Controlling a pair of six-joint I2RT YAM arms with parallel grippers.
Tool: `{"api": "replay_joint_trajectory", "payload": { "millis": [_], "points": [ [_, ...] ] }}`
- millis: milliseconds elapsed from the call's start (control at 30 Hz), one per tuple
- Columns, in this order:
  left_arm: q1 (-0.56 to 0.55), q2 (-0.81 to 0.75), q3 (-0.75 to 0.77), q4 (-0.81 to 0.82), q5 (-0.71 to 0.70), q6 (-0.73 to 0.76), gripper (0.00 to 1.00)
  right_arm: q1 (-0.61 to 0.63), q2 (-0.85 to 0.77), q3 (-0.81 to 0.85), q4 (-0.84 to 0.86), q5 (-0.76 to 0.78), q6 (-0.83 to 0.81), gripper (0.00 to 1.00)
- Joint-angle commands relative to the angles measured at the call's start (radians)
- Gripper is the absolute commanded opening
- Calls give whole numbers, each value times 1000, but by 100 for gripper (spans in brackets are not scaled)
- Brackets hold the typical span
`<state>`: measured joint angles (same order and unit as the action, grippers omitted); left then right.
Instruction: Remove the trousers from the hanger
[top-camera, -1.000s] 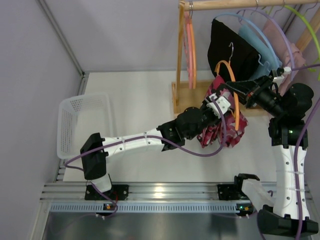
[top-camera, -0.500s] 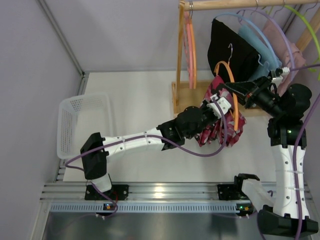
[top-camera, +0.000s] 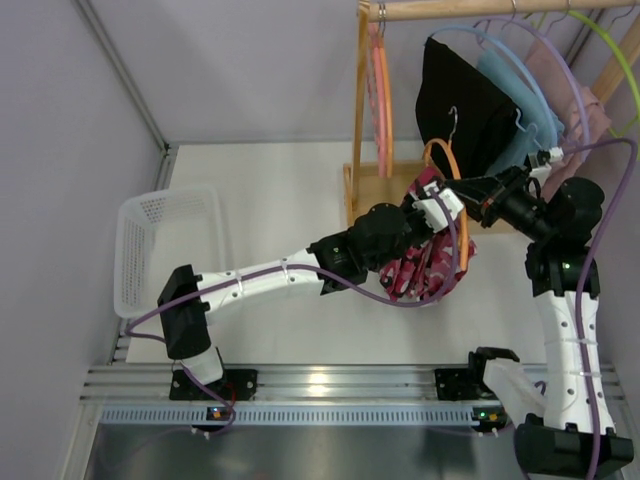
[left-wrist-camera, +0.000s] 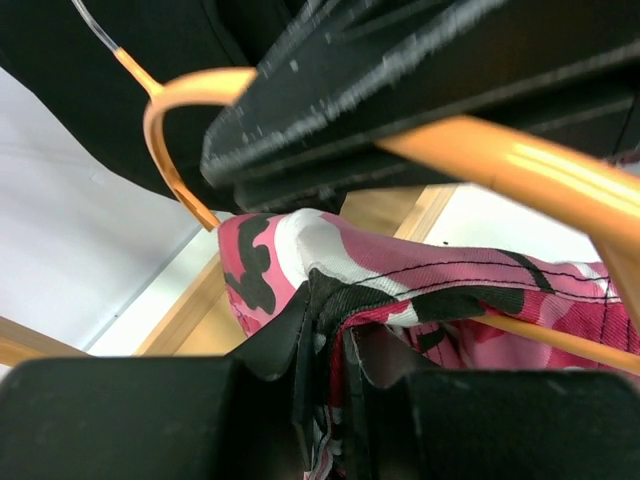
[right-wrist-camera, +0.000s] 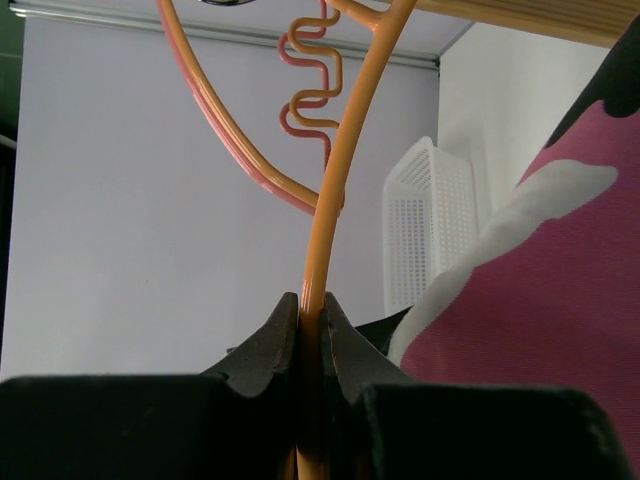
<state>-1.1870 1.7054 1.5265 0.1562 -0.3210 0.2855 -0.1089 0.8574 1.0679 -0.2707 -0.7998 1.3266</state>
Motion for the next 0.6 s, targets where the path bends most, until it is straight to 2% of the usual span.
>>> {"api": "replay_joint_trajectory", "payload": {
  "millis": [0,100,200,433,533,567],
  "points": [
    [7,-73,101,148,-23,21,0,-6,-31,1,128,-10,-52,0],
    [9,-75,86,148,-24,26,0,-11,-32,1,172,-39,-1,0],
    [9,-76,52,148,-30,24,0,-12,-21,13,304,-93,94,0],
    [15,-44,60,148,-62,24,0,-11,-11,101,308,-159,106,0],
    [18,-20,81,148,-58,21,8,-11,-11,129,278,-165,100,0],
    [18,-12,86,146,-55,17,17,-11,-11,135,274,-164,99,0]
  ]
}}
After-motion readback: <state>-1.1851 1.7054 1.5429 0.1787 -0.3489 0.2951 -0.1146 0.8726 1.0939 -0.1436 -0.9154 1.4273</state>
